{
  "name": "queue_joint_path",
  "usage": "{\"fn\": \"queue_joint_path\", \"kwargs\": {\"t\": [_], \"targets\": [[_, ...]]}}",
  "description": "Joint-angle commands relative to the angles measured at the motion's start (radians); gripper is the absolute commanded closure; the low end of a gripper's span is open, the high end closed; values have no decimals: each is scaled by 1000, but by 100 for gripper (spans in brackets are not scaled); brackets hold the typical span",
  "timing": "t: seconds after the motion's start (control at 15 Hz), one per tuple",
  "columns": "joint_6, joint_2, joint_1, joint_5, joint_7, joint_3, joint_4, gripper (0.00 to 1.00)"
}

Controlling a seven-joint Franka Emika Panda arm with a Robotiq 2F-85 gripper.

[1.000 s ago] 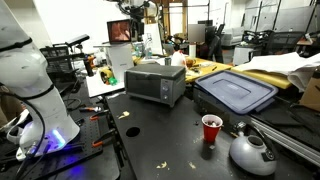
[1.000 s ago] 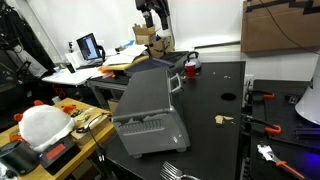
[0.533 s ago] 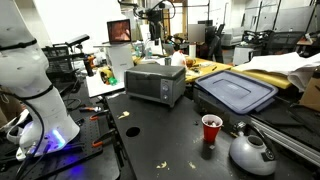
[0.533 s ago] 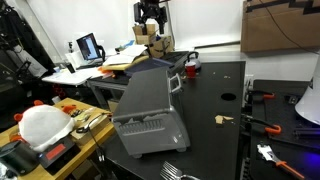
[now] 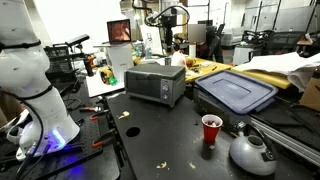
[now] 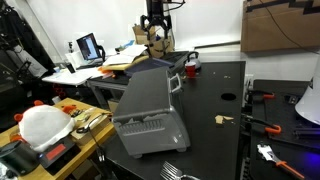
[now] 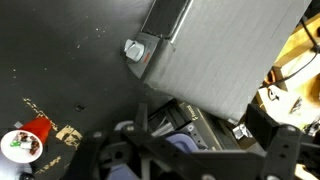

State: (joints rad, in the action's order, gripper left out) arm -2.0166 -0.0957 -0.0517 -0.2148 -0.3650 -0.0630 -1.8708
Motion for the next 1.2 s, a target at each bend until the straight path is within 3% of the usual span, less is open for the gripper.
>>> {"fn": "queue_joint_path", "kwargs": {"t": [0.0, 1.13], "targets": [[-26, -32, -29, -19, -101, -36, 29, 0], [-210, -106, -134, 42, -388, -194, -11, 0]]}}
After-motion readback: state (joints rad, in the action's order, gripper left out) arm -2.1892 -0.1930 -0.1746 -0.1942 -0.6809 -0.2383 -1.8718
